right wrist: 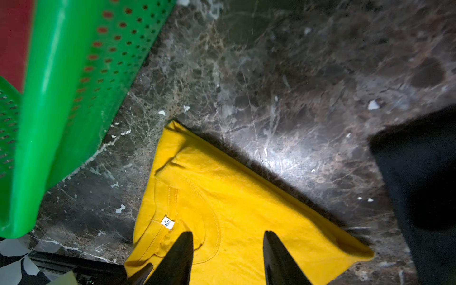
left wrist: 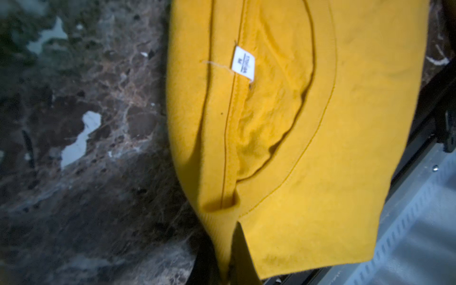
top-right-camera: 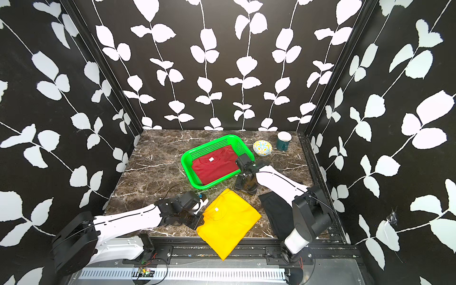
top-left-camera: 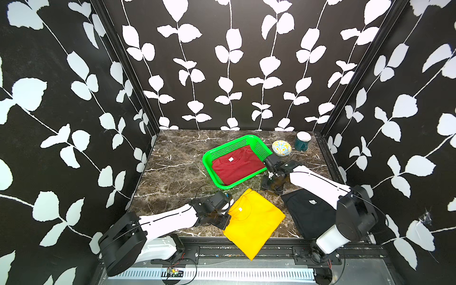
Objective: Put the folded t-shirts into the basket
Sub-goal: Pick up the T-shirt from the center of the board.
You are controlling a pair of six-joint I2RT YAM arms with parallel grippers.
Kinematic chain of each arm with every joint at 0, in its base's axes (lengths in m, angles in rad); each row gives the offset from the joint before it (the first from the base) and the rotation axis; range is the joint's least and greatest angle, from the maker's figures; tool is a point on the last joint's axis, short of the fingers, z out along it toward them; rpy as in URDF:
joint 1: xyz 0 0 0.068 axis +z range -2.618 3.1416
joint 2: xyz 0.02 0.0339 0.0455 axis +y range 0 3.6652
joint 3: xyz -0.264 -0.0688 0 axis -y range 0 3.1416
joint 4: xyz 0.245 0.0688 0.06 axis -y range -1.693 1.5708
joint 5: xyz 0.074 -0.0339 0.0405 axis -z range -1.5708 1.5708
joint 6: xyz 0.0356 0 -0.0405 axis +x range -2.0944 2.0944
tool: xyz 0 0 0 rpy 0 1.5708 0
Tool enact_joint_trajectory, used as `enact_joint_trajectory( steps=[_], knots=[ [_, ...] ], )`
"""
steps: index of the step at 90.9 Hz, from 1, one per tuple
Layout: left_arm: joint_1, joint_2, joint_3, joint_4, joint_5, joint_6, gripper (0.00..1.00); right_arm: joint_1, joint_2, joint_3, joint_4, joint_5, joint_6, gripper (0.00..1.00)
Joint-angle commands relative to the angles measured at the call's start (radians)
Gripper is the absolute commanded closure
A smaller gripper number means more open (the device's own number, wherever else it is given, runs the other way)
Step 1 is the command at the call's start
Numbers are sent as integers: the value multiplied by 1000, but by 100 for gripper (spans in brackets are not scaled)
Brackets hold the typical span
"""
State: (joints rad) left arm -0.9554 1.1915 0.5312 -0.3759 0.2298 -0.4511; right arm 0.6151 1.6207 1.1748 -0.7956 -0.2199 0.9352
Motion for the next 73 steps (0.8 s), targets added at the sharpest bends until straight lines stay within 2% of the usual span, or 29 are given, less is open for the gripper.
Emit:
enact_joint_trajectory(
  steps=[1,15,29,30,31,32,36,48,73],
  knots=[
    [-51,-33,45,-22,-58,65,100,38,44,49,-4,-19,46,50],
    [-189,-26,128,-68,-216,161,100,77,90,76,11,-30,72,48],
    [-291,4,209,-137,-347,236,100,92,144,108,1,-65,79,46],
    [-297,5,213,-140,-355,240,100,94,148,110,0,-65,79,42],
    [-303,6,216,-141,-363,245,100,95,151,111,-1,-65,78,32],
    [-309,8,219,-143,-370,250,100,97,153,112,-1,-65,78,27],
    [-334,14,231,-147,-398,268,100,103,159,115,6,-61,79,22],
    [-398,37,261,-164,-480,317,100,125,177,130,20,-70,76,21],
    [-479,13,254,-147,-551,394,100,134,229,160,38,-76,80,22]
  ],
)
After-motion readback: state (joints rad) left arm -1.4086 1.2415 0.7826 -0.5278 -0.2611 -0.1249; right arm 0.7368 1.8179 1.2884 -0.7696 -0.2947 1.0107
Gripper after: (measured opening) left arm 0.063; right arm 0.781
